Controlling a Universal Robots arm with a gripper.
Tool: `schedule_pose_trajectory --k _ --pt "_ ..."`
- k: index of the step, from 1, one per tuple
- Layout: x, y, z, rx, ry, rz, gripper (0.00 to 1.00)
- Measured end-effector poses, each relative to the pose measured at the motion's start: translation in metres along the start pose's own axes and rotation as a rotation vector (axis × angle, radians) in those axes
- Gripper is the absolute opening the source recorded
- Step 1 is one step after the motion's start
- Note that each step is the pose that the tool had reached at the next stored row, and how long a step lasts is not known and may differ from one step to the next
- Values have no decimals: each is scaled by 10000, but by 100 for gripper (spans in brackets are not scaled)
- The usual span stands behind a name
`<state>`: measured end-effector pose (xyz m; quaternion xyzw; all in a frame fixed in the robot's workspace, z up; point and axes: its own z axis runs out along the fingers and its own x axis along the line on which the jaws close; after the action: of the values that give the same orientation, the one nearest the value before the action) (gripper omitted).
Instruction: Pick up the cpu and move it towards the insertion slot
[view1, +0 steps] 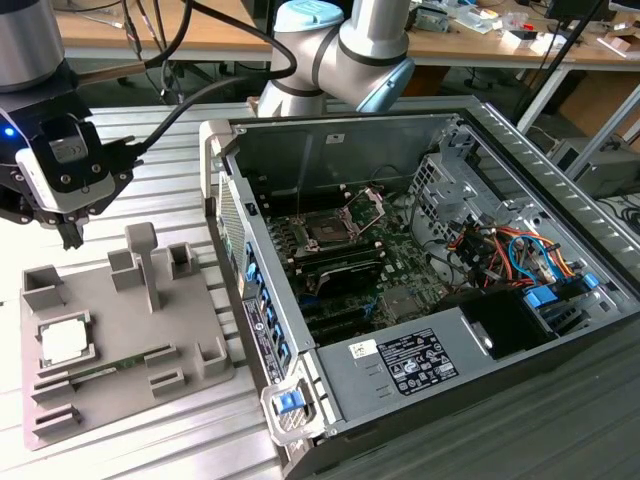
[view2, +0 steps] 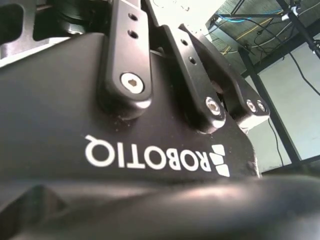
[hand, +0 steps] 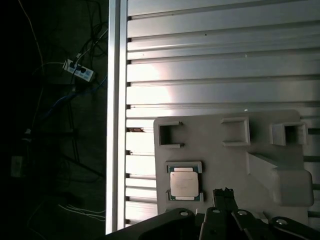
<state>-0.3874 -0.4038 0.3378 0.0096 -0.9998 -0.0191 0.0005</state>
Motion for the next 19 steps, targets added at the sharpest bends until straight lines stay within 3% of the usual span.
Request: schedule_pose_trajectory --k 19 --pt "0 -3 71 -1 0 0 11"
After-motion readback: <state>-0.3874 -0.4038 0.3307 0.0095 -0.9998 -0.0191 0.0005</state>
